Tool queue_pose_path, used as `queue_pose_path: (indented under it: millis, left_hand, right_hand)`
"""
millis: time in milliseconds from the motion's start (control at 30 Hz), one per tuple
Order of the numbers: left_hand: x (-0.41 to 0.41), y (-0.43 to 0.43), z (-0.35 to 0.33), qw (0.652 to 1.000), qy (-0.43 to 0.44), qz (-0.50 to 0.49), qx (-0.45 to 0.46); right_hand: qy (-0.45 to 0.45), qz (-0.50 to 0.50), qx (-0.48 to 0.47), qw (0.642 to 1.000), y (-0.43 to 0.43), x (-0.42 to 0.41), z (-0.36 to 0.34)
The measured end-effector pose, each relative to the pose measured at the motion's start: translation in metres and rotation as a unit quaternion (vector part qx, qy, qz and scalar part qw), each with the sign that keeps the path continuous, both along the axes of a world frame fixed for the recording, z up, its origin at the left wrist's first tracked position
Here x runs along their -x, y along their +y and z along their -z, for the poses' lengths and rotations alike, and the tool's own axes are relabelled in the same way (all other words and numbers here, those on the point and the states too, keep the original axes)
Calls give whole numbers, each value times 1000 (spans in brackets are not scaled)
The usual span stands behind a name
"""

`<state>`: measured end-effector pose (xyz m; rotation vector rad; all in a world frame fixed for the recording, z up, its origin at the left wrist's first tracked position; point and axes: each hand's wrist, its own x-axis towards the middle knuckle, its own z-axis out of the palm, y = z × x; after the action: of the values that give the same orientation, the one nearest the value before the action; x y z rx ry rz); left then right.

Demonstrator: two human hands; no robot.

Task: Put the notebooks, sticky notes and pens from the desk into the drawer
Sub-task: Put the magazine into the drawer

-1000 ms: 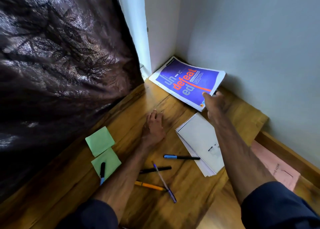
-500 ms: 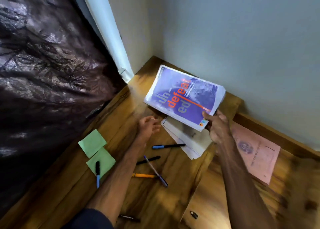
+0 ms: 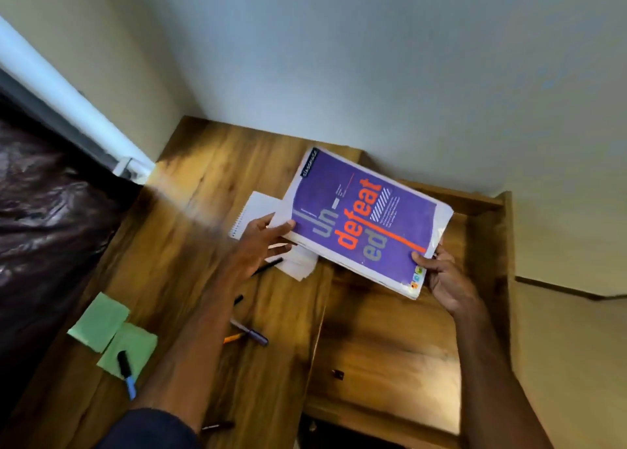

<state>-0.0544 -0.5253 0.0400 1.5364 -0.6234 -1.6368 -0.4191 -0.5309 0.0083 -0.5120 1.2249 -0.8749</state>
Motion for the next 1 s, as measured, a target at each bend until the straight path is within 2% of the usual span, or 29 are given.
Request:
queue_pose_path:
  millis: [67,133,233,333,467,567,733,1000]
  left_hand:
    - [28,-5,-1,994,-63,91,13]
    - [64,-3,4,986,-101,124,51]
    - [114,12,19,990,-108,76,48]
    - [144,21,37,997,-64,22,-37]
    - [163,23,57,997,12,-26,-70]
    - [174,19,72,994,27,-34,-95]
    - [179,6,108,992,-7,-25,-124]
    - [189,-4,118,992,-72,27,-95]
  right_hand:
    - [74,6,-20,997,9,21,14]
    - [124,31,-21,992,15,35,31]
    - [165,79,-32,983,22,51,54]
    - [194,96,-39,976,21,63,68]
    - [256,113,-37,959,6,71,78]
    - [305,97,-34,947,-8,75,88]
    - [348,99,-16,932,-30,75,98]
    - [372,58,10,926,-69,60,110]
